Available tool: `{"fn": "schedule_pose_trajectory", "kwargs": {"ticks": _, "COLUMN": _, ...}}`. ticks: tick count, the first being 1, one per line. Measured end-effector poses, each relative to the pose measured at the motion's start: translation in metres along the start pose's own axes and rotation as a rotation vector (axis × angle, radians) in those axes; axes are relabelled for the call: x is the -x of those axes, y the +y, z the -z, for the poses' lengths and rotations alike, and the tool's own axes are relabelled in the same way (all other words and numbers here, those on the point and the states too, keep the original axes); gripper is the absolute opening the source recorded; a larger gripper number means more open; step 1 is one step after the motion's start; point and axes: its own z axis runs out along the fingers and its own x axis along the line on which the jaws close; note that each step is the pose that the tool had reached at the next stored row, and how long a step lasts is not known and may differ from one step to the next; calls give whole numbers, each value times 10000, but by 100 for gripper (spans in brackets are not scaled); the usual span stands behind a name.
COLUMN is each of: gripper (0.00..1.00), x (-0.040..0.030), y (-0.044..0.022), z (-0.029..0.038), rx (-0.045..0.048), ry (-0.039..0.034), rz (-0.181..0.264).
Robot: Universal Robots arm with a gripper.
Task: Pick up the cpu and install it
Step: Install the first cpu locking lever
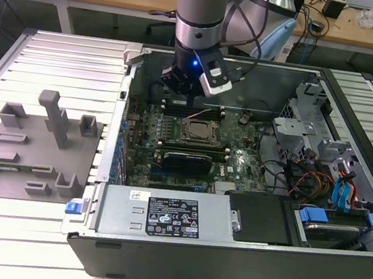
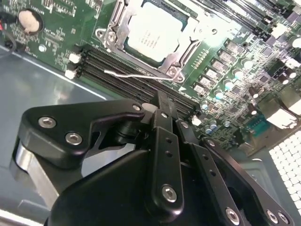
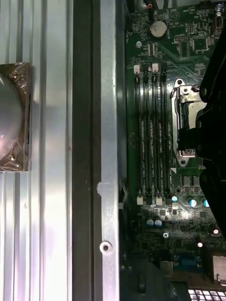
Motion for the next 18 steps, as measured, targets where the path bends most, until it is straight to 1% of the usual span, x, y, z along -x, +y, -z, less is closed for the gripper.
{"fn": "schedule_pose_trajectory", "kwargs": {"ticks": 3, "gripper": 11, "x": -1, "y": -4, "z": -26, "rx": -37, "ry": -65, "rz": -372}}
{"fn": "schedule_pose_trajectory", "kwargs": {"ticks": 4, "gripper": 11, "x": -3, "y": -7, "z": -43, "rx": -53, "ry": -100, "rz": -584}}
{"fn": "schedule_pose_trajectory", "kwargs": {"ticks": 7, "gripper": 11, "x": 0, "y": -14, "z": -90, "rx": -69, "ry": -138, "rz": -829}}
{"fn": "schedule_pose_trajectory", "kwargs": {"ticks": 10, "gripper": 11, "x": 39, "y": -20, "z": -143, "rx": -76, "ry": -158, "rz": -952}}
{"fn": "schedule_pose_trajectory", "kwargs": {"ticks": 12, "gripper": 11, "x": 95, "y": -23, "z": -175, "rx": -84, "ry": -165, "rz": -1009}}
{"fn": "schedule_pose_trajectory", "kwargs": {"ticks": 14, "gripper": 11, "x": 134, "y": -21, "z": -192, "rx": -85, "ry": -173, "rz": -1052}}
{"fn": "schedule_pose_trajectory", "kwargs": {"ticks": 18, "gripper": 11, "x": 147, "y": 21, "z": -224, "rx": -86, "ry": -178, "rz": -1085}}
